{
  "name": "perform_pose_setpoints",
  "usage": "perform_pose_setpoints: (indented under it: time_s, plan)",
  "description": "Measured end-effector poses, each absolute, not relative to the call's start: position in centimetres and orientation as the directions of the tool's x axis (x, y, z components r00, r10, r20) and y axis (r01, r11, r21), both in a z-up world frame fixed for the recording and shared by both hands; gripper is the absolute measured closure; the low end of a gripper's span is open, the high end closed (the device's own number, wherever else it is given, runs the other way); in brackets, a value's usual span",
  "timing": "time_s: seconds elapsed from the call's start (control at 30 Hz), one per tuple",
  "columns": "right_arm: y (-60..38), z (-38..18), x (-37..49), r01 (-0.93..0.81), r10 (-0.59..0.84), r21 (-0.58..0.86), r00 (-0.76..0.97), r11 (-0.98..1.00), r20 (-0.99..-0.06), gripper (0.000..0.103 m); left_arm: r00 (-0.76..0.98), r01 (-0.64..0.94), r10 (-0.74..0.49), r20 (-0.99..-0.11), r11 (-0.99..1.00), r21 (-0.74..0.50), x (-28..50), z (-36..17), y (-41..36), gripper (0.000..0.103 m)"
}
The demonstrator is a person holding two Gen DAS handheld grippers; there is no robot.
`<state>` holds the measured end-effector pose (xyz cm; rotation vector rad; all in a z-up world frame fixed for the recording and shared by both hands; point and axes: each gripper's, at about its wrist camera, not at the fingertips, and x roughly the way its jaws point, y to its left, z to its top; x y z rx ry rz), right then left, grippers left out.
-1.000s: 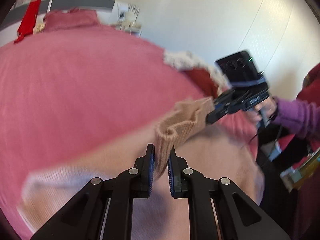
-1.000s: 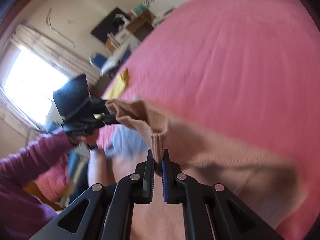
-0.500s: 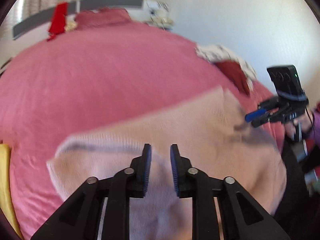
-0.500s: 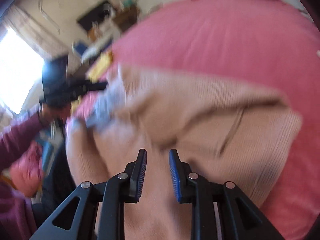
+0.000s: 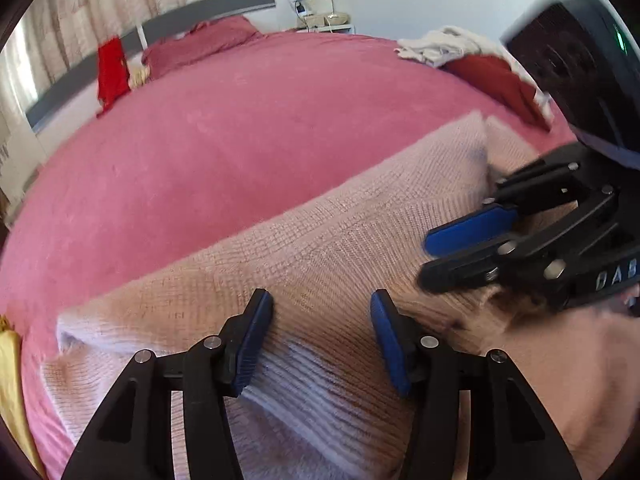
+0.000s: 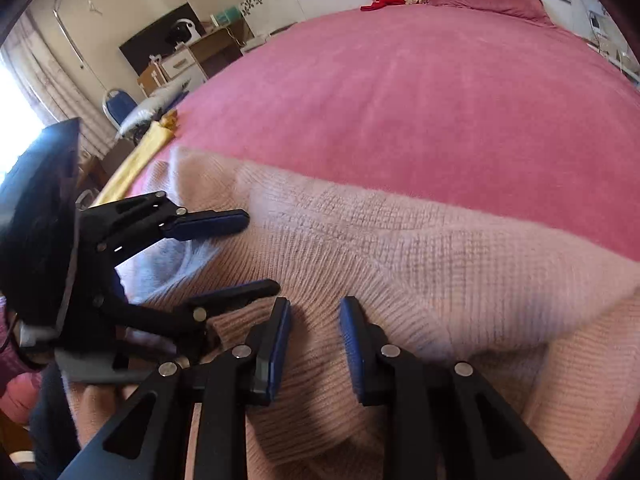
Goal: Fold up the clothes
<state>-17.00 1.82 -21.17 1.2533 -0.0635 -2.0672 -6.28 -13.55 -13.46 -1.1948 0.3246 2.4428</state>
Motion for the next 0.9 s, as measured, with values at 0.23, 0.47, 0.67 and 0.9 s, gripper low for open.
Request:
perform_pose_setpoints:
  time_s: [0.23, 0.47, 0.67, 0.9]
  plan:
    - [13.9, -16.5, -12.7, 0.36, -0.705, 0.607, -0.34, -0.709, -0.622, 0.073, -0.639, -0.23, 0.237, -0.732, -0.967, -0.113, 0.0, -8.9, -24.3, 0.027]
    - [25.3, -17.8, -5.1, 0.119, -0.655, 0.664, -0.36, -0.738, -0.664, 0.068, -0.566, 0.044, 0.244, -0.787, -0.945, -0.324, 10.1, -13.3, -33.5, 0.024]
    - [25.2, -22.1, -1.4, 0.011, -0.657, 0.67, -0.203, -0.743, -0.726, 0.067, -0.507, 0.144, 0.38, -0.774, -0.848, -0.51, 14.3, -17.6, -34.4, 0.023]
    - [21.3, -25.6, 0.2, 0.037, -0.67, 0.67, 0.019, -0.741, -0.742, 0.067, -0.467, 0.049, 0.433, -0.771, -0.858, -0.511, 14.1, -18.1, -32.2, 0.019]
